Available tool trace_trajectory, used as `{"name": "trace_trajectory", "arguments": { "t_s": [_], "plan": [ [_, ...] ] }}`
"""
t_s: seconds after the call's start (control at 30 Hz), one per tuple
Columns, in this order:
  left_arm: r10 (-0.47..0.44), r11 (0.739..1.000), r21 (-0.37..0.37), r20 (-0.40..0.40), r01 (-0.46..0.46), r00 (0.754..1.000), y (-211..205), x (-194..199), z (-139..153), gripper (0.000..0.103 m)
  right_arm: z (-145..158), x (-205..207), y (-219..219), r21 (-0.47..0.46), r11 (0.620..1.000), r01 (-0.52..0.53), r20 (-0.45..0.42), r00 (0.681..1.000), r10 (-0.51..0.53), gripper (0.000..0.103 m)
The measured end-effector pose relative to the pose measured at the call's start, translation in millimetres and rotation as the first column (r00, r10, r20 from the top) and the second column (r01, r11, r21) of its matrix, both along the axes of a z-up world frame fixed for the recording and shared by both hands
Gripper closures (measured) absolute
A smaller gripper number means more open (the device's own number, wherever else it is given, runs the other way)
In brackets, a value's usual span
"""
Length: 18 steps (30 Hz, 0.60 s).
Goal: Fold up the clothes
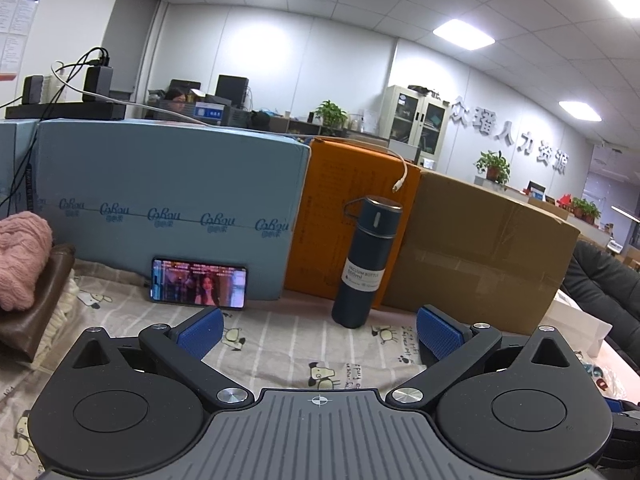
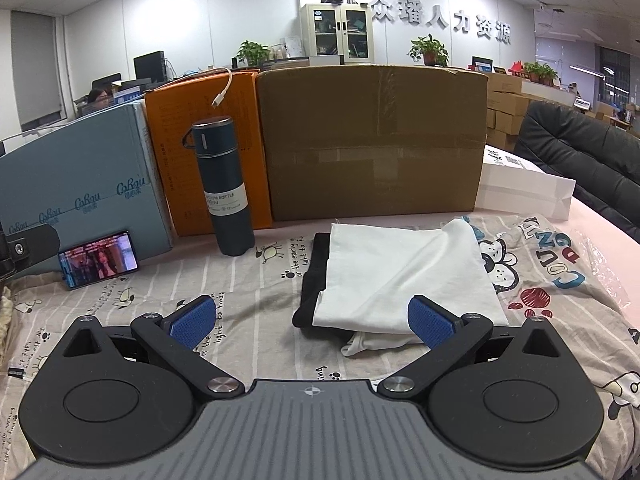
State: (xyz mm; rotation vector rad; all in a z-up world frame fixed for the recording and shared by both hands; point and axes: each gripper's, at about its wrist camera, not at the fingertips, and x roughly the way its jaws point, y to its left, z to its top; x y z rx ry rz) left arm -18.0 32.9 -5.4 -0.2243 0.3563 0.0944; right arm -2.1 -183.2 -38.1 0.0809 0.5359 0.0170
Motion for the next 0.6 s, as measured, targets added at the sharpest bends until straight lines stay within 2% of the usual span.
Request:
{"name": "trace_trajectory", "arguments": {
  "t_s": [0.43, 0.6],
  "plan": [
    [-0.012, 1.0, 0.017, -0.017, 0.012, 1.0, 12.1, 2.6, 3.8, 0.0, 0.3, 3.9, 18.2, 0.007, 1.0, -0.003, -0.014, 1.0, 0.003, 0.0],
    [0.032, 0.999, 0.044, 0.003, -0.032, 0.999, 29.1, -2.5, 10.7, 0.0, 3.5, 9.5, 33.4, 0.007, 0.999, -0.034, -0.015, 0.999, 0.034, 0.0]
  ]
}}
